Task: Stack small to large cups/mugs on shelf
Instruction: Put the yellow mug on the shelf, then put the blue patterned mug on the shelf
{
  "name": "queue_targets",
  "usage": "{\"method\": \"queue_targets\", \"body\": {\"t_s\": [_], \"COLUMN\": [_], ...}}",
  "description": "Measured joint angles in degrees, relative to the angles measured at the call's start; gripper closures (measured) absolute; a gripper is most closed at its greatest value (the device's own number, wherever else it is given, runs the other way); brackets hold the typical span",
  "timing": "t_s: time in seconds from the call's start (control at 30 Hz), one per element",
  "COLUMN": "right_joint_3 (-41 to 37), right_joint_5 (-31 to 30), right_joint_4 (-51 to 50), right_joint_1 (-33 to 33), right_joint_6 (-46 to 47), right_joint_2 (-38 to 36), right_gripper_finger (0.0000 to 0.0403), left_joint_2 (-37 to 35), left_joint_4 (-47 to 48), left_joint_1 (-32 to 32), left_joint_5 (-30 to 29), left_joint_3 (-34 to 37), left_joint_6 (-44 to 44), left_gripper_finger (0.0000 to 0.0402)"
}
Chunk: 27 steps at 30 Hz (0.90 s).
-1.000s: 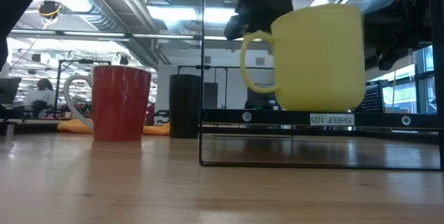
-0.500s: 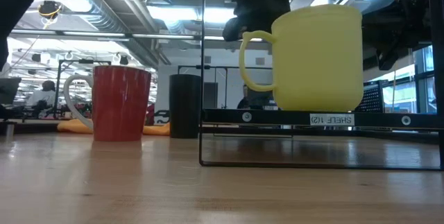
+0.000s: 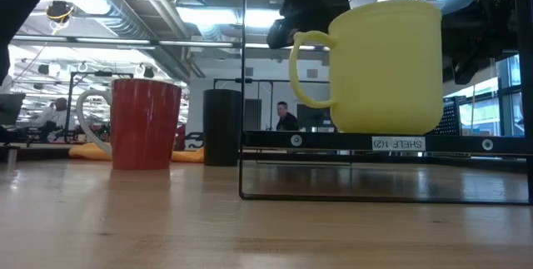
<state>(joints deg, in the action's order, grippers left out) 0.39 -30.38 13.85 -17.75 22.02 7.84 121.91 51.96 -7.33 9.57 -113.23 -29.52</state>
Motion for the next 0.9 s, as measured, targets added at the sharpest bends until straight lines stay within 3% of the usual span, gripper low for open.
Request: {"method": "queue_targets", "body": {"t_s": [0.27, 0.6, 0.9], "right_joint_3": [0.0, 0.0, 0.0], "right_joint_5": [0.0, 0.0, 0.0], "right_joint_4": [0.0, 0.0, 0.0], "right_joint_1": [0.0, 0.0, 0.0], "right_joint_6": [0.0, 0.0, 0.0], "right_joint_2": [0.0, 0.0, 0.0], "right_gripper_finger": [0.0298, 0.0298, 0.0298], "left_joint_2": [-3.2, -10.8, -14.0], "left_joint_4": [-0.1, 4.7, 9.1], "left_joint_1": [1.0, 3.4, 4.9], "left_joint_5": [-2.1, -11.9, -12.0], "left_joint_3": [0.0, 0.0, 0.0], "left_joint_6": [0.1, 1.4, 1.6], "left_gripper_finger": [0.0343, 0.0343, 0.0343]}}
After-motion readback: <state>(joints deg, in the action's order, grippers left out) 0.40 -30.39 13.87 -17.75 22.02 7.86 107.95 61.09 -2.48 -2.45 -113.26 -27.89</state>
